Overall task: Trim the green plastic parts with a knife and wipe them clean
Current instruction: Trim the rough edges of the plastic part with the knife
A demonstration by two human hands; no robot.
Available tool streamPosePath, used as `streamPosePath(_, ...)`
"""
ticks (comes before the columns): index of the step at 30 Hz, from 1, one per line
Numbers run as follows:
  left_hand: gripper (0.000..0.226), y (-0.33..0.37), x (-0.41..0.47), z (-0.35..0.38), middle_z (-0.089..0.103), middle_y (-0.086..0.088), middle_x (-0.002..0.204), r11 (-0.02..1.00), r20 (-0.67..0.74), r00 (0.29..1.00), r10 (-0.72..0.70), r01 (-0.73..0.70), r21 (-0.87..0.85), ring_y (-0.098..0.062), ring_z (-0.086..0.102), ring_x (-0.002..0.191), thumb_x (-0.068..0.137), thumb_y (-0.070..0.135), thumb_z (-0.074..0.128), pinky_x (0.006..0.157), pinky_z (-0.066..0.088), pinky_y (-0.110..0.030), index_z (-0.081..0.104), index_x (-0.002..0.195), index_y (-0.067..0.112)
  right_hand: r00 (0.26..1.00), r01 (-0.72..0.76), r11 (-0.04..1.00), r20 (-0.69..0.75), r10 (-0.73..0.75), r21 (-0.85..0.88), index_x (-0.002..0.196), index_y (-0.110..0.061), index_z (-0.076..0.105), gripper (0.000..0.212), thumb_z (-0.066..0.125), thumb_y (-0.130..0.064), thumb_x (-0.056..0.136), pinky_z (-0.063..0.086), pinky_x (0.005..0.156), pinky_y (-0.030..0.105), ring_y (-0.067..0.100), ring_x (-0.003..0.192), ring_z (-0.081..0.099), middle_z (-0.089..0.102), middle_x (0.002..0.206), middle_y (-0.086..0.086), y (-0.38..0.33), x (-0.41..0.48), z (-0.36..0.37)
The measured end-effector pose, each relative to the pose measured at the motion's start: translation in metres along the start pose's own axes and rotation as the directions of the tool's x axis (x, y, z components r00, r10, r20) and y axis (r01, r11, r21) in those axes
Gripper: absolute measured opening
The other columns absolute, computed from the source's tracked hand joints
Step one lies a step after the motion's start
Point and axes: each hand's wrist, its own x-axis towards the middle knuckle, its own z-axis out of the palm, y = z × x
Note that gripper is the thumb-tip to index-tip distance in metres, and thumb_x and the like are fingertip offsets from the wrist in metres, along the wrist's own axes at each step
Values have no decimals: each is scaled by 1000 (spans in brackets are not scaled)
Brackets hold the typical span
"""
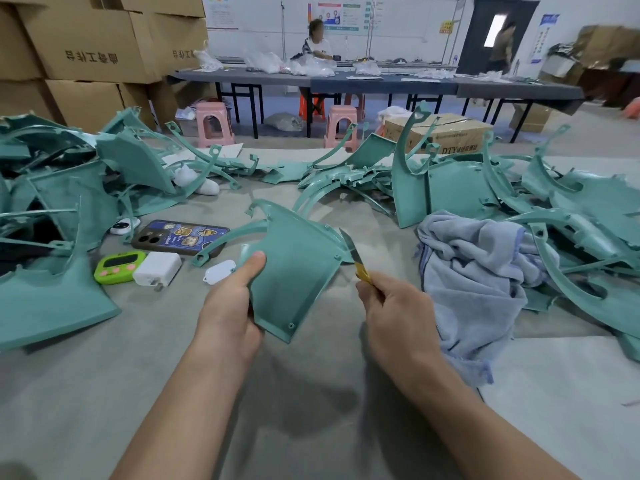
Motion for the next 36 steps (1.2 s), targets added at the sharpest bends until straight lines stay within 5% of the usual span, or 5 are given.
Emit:
streamPosePath(8,16,-3,-1,3,78,-7,102,996,-87,995,47,-53,-76,-22,77,88,96,18,66,71,63,-36,72,109,11,974,139,981,196,-111,-137,103,-16,65,13,52,-17,99,47,69,45,35,75,60,68,77,9,-15,-11,-5)
streamPosePath(14,17,4,3,0,79,-11,95,978,-140,990,16,-45,-203,-24,77,75,95,13,66,55,62,-41,70,111,9,863,297,949,455,-220,-106,86,-13,58,8,55,-16,93,47,68,47,29,67,53,60,70,6,-19,-15,-1)
streamPosePath(20,22,1,2,-1,79,-9,98,984,-82,997,0,-15,-179,-24,77,80,95,17,65,58,62,-36,71,116,10,984,89,996,155,-84,-27,90,-13,64,21,54,-29,101,51,69,43,25,73,62,69,76,3,-9,-2,1)
streamPosePath(28,34,9,4,-6,78,-10,105,964,-85,996,-14,-9,-266,-25,77,80,99,18,60,55,61,-37,63,133,12,811,398,917,481,-333,-36,115,-25,63,28,49,-33,92,53,77,40,26,85,66,74,95,2,-17,-24,12)
streamPosePath(36,25,5,5,-4,79,-9,97,966,-78,995,-68,46,-254,-27,77,75,96,20,64,53,60,-41,69,119,13,961,130,991,246,-130,18,98,-16,66,19,56,-33,100,54,70,40,15,73,64,71,80,-1,-4,-3,7)
